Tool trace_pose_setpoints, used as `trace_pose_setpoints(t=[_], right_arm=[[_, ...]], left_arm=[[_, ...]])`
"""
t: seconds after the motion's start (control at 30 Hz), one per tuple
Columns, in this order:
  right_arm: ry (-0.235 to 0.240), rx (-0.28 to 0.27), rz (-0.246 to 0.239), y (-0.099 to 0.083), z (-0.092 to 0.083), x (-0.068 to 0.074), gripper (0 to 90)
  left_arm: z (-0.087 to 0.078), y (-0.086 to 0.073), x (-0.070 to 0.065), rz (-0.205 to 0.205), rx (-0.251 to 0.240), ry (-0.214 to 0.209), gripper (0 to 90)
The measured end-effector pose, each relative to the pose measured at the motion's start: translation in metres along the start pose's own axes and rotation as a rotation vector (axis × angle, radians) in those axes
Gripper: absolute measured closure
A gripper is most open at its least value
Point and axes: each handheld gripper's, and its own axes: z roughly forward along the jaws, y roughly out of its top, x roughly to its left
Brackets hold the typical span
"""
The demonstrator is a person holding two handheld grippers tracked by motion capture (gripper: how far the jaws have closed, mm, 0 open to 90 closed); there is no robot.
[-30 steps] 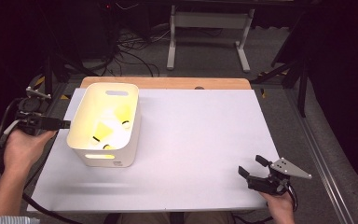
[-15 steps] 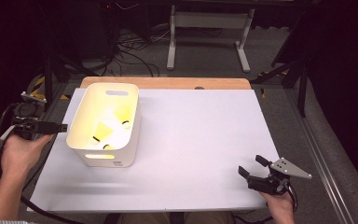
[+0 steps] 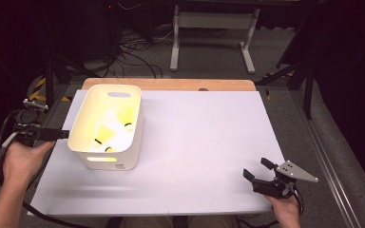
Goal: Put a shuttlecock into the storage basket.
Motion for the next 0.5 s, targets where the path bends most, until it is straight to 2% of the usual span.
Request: trace_pose_setpoints(t=[0.5], right_arm=[[-0.002,-0.004,-0.006,0.0002,-0.0003,0.0003,12.4]], left_arm=[[0.0040,-0.0097,-0.0003,0.005,-0.015,-0.002,36.5]])
